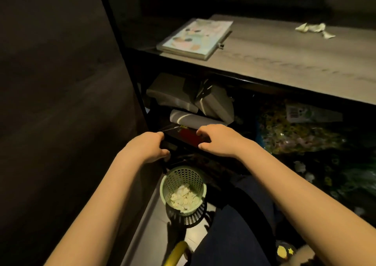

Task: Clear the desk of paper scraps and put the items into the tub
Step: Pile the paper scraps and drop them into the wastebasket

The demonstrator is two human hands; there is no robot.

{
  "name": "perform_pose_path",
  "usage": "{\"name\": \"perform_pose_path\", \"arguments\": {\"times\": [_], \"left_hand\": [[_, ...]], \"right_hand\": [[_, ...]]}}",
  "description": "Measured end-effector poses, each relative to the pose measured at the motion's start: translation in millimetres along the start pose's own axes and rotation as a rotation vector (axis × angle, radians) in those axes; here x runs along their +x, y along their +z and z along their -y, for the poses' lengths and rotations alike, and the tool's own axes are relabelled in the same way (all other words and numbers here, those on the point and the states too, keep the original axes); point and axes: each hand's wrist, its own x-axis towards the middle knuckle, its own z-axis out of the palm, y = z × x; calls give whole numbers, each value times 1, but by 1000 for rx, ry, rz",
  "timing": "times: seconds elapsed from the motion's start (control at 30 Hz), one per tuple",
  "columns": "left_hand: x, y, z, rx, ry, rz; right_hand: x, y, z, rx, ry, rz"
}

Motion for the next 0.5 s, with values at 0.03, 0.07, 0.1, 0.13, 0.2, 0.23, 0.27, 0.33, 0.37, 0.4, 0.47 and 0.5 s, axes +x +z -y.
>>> {"name": "perform_pose_path", "arguments": {"times": [0.03, 0.07, 0.1, 0.13, 0.2, 0.23, 0.27, 0.33, 0.37, 0.4, 0.47, 0.5], "left_hand": [[-5, -11, -5, 21, 19, -26], [-10, -22, -11, 41, 39, -53], [-14, -32, -17, 56, 61, -83], [-19, -43, -24, 69, 82, -111], [-26, -63, -38, 93, 121, -175], [-28, -73, -45, 102, 145, -212], [-30, -82, -53, 107, 170, -245], [-32, -100, -69, 100, 221, -302], [-32, -108, -78, 89, 243, -328], [-31, -116, -88, 78, 261, -356], [-27, -130, -111, 69, 288, -401], [-23, -136, -123, 64, 298, -415]], "right_hand": [[-9, -12, 0, -11, -6, -29], [-17, -23, 0, -21, -7, -54], [-26, -35, 0, -34, -5, -77], [-34, -47, 0, -49, -5, -102], [-51, -72, 0, -73, -9, -162], [-59, -84, 0, -76, -12, -196], [-67, -95, -2, -72, -12, -230], [-83, -115, -6, -25, -9, -292], [-90, -124, -9, 3, -9, -321], [-95, -133, -14, 17, -11, -349], [-103, -150, -25, 14, 11, -401], [-106, -158, -31, 8, 36, -422]]}}
